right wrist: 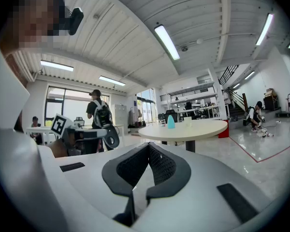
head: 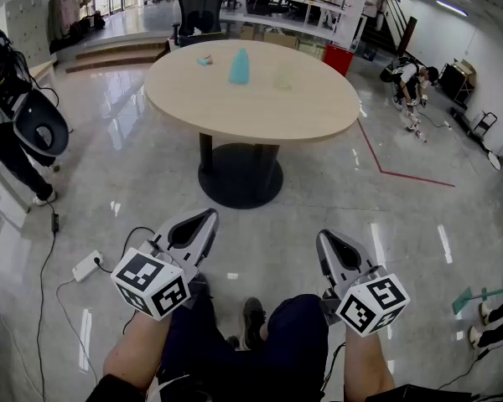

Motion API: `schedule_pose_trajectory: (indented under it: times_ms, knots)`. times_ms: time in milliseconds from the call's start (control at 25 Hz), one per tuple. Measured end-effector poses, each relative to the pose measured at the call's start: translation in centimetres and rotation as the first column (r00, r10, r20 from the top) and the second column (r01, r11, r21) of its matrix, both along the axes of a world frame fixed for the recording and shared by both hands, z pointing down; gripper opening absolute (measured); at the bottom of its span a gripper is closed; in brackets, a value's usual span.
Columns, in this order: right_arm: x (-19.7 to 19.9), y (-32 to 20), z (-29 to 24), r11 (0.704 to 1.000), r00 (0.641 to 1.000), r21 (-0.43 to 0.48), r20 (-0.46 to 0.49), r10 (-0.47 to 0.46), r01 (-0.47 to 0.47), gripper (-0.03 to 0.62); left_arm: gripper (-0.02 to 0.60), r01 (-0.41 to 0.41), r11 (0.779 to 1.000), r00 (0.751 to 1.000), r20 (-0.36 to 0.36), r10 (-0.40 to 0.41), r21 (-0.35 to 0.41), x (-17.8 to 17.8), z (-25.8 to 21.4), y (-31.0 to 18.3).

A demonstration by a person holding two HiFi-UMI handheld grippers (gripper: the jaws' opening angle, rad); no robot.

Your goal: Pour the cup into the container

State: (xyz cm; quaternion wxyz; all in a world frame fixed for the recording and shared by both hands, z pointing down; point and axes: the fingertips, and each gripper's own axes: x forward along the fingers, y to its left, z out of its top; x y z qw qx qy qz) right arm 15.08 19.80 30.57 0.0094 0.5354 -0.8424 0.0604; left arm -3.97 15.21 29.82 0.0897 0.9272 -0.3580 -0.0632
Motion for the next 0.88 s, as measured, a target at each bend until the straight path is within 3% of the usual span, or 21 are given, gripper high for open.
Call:
schedule_pose_trajectory:
  times_ms: [320, 880]
  knots:
    - [0.3, -6.6, 0.2, 1.000, 1.000, 0.009, 0.020, -0.016, 0.016, -0.002, -0.008, -0.012, 1.000, 0.999, 0.031, 0.012, -0.002, 1.1, 0.3, -5.6]
    - [1.9, -21.0, -2.6, 0.998, 0.999, 0.058, 0.045, 0.002, -0.005, -0.002, -0.008, -0.027, 0.999, 0.998, 0.052, 0.026, 0.029, 2.5, -1.9, -19.7]
